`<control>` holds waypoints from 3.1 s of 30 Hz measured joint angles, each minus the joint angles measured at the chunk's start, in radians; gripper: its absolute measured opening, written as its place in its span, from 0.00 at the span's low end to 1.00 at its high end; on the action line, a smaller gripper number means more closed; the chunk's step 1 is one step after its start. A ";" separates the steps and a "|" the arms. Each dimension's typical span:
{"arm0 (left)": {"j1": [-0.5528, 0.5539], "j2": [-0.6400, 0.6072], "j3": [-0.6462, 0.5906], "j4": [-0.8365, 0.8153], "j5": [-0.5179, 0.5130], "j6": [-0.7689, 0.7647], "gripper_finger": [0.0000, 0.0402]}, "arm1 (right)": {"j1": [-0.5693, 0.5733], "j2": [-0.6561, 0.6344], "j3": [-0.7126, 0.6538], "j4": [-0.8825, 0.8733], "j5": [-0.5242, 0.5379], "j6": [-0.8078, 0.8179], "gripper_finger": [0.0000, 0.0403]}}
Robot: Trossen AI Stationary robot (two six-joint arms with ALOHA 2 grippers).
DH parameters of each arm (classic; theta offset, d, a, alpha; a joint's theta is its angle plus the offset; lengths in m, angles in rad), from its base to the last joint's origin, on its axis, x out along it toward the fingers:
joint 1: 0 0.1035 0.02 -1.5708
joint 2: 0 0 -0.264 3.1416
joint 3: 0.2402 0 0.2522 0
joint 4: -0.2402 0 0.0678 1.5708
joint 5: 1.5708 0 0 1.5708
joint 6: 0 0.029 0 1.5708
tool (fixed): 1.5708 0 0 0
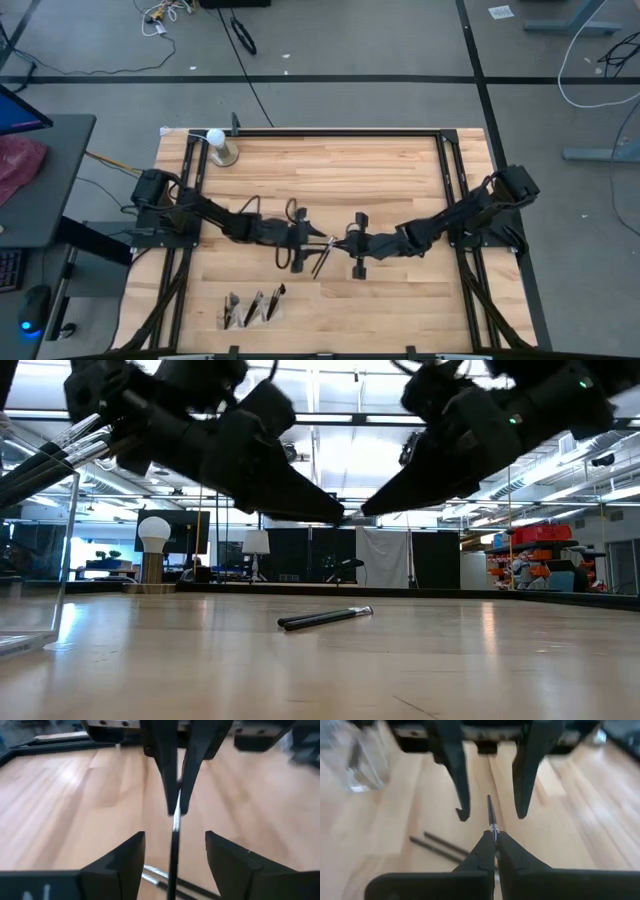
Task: Put items in baskets/containers
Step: Put the black eyeshadow brush into the transparent organizer
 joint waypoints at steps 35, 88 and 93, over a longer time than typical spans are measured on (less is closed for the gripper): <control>-0.046 -0.037 0.257 -0.512 -0.195 -0.006 0.03 | 0.017 -0.112 0.108 -0.223 0.088 0.016 0.18; -0.786 -0.019 0.258 -0.586 -1.016 -0.719 0.07 | 0.190 -0.366 -0.321 0.497 0.249 -0.151 0.29; -0.781 -0.019 0.258 -0.622 -0.968 -0.743 0.07 | 0.190 -0.366 -0.321 0.491 0.249 -0.151 0.29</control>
